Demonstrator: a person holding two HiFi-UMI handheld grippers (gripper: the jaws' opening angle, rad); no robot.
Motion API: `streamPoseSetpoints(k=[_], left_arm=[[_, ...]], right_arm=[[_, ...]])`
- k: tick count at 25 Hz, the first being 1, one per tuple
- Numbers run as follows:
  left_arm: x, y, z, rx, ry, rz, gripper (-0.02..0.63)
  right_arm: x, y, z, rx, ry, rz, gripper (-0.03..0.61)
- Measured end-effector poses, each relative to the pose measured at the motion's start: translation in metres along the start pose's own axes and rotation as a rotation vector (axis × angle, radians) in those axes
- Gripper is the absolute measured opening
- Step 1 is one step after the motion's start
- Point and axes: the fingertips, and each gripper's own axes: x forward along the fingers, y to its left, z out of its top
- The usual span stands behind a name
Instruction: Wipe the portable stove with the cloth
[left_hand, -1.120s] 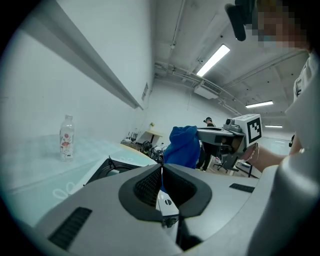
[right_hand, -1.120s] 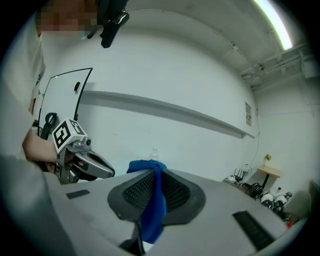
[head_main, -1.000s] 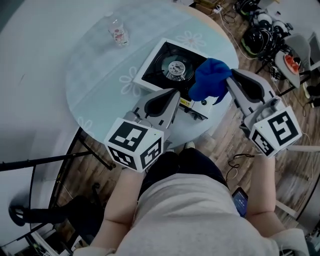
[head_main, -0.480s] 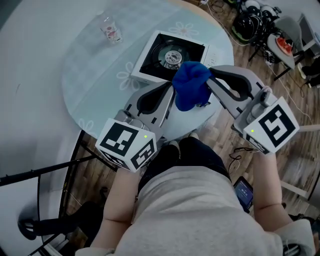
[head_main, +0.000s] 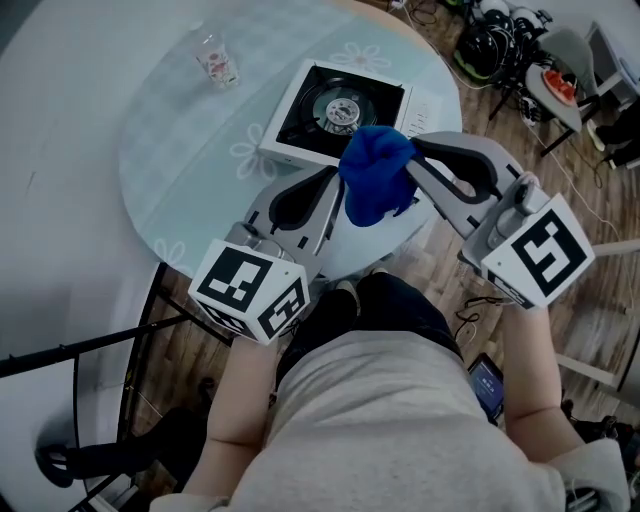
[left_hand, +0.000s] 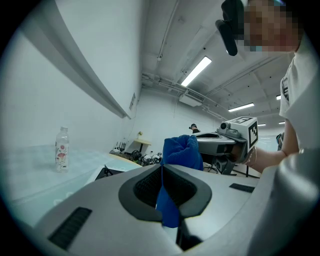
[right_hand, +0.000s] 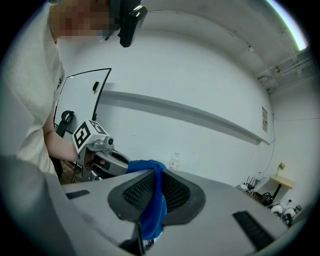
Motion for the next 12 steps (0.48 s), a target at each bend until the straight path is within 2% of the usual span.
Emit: streamPoseSetpoints(k=[6,12], left_arm=[[0.0013,-0.0006,-0.0018,-0.014,0.008,0.037,0.023],[0.0029,0.0024,-0.0022,-0.020,-0.001,0.080,0.023]], right_arm=[[-0.0026,0.0026,-0.0009,-0.007,-0.006,0.029,0.052],[-0.0051,0.0020,-0.0060,0.044,-0.026,0.055,0.052]])
